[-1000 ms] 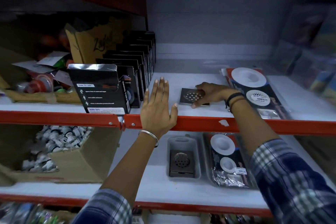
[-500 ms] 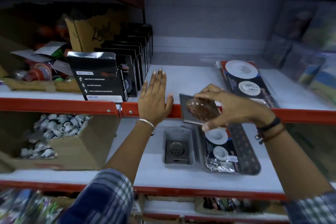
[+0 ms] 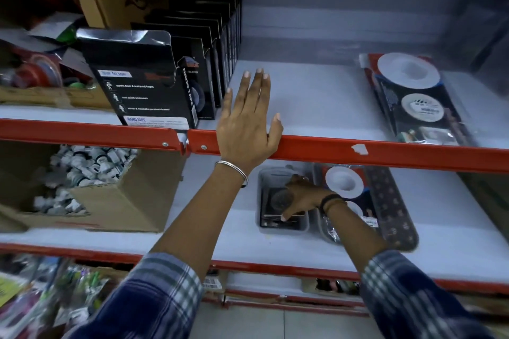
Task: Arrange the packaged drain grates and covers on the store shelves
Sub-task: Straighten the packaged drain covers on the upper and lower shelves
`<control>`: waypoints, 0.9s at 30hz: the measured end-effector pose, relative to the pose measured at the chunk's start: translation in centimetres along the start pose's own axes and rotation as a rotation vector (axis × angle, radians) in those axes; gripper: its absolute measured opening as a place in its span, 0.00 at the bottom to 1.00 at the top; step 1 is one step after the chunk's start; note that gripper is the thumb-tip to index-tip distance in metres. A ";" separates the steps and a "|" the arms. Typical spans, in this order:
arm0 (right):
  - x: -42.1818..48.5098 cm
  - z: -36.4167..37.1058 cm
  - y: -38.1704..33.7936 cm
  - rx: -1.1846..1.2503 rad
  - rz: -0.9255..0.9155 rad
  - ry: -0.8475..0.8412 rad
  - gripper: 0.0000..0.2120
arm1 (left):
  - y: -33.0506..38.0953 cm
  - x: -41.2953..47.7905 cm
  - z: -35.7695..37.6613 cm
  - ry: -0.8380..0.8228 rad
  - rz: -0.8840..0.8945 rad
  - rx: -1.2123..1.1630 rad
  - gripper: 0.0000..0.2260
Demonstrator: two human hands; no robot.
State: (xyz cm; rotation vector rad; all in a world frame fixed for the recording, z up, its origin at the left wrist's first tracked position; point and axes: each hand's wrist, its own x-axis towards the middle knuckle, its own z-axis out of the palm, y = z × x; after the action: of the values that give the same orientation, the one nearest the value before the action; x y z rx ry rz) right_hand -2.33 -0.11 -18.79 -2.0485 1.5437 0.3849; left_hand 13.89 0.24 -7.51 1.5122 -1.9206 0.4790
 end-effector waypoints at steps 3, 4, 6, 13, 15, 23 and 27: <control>3.2 1.5 0.3 0.052 0.058 0.033 0.49 | -0.3 0.0 0.3 0.030 0.000 0.008 0.30; 3.7 1.9 0.4 0.064 0.072 0.045 0.51 | -0.2 0.1 0.3 0.041 0.004 0.009 0.30; 4.8 2.5 0.2 0.090 0.087 0.059 0.53 | -0.3 0.0 0.3 0.059 0.011 0.007 0.30; 4.1 3.6 -0.3 0.132 0.099 0.148 0.44 | -0.1 0.0 0.1 0.065 0.025 -0.001 0.30; 2.9 3.1 -0.9 0.211 0.084 0.243 0.35 | -0.1 0.0 0.0 0.044 0.023 -0.008 0.30; -9.6 -1.4 -3.4 0.458 -0.078 0.543 0.07 | 0.7 -0.2 -2.1 -0.070 0.014 -0.069 0.30; -16.2 -4.4 -3.2 0.552 -0.165 0.643 0.16 | 2.1 -0.5 -3.1 -0.096 -0.020 -0.225 0.29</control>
State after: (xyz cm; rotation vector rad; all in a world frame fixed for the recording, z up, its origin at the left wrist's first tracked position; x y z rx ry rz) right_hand -4.67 10.88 -5.86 -1.8979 1.5594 -0.7552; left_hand 12.73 3.15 -5.37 1.4280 -1.9571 0.1768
